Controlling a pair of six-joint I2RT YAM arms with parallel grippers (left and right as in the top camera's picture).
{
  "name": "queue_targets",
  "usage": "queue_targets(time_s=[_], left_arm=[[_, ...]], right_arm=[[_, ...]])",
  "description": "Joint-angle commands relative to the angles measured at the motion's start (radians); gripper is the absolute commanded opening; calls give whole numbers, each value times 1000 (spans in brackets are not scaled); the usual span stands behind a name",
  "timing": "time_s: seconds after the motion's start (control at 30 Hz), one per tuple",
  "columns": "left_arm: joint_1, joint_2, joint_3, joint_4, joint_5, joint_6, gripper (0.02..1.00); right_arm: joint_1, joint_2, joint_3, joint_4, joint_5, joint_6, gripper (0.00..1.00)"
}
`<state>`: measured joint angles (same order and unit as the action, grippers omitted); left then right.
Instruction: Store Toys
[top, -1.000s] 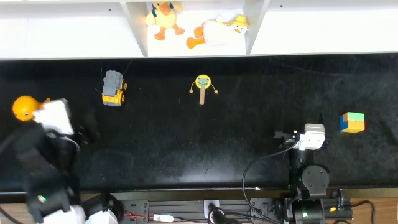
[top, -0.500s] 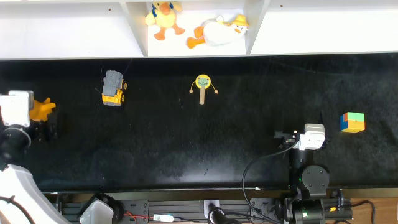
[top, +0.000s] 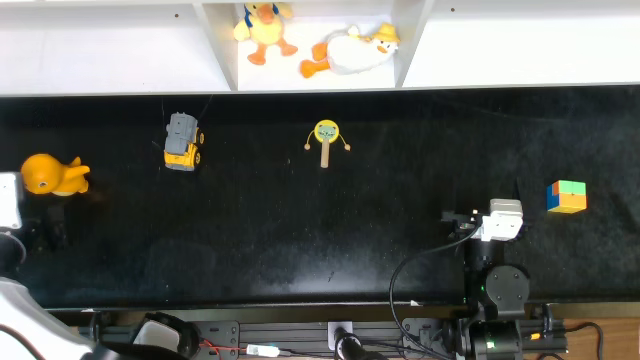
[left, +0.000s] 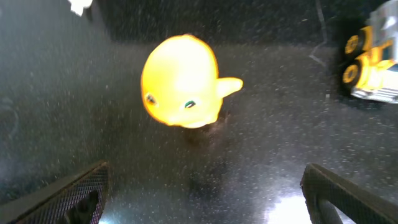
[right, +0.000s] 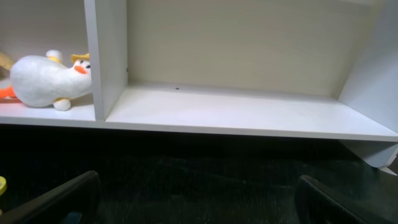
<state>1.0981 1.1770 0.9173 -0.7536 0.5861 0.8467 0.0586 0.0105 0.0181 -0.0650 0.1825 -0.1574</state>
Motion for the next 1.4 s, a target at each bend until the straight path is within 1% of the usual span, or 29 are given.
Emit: queue_targets(time_s=[0.03,0.27,0.53,0.57,0.6,0.73,0.8,0.83,0.87,0.9,1.07,1.2,1.3,1.4], left_arm=[[8,103,27,47,67,43,996],[-79,236,27,178,63,43,998],[-86,329,27,316,64,35,998],[-86,333,27,324,64,35,956],[-87,335,27,331,64,35,886],[-94,338,27,352,67,36,535],[-100,338,27,356,68,35,400],[-103,338,27,356,70,35,312],[-106,337,27,354,79,34,248],[-108,334,27,354,91,14,213],[-120,289,27,352,119,-151,123],[-180,246,50,339,105,-237,119],[-249,246,105,322,36,-325,108],[-343,246,182,296,-109,-395,97]], right_arm=[[-7,-6,-14,5,-6,0,996],[-7,-6,-14,5,-6,0,996],[-7,-6,-14,5,-6,0,993],[-7,-6,-14,5,-6,0,996],[-7,-6,-14,5,-6,0,996],[-7,-6,-14,5,-6,0,996],[-7,-6,-14,5,-6,0,996],[-7,-6,-14,5,-6,0,996],[-7,-6,-14,5,-6,0,993],[-7,-6,-14,5,-6,0,996],[-7,-6,-14,5,-6,0,996],[-7,-6,-14,5,-6,0,996],[-7,-6,-14,5,-6,0,996],[-7,-6,-14,5,-6,0,996]])
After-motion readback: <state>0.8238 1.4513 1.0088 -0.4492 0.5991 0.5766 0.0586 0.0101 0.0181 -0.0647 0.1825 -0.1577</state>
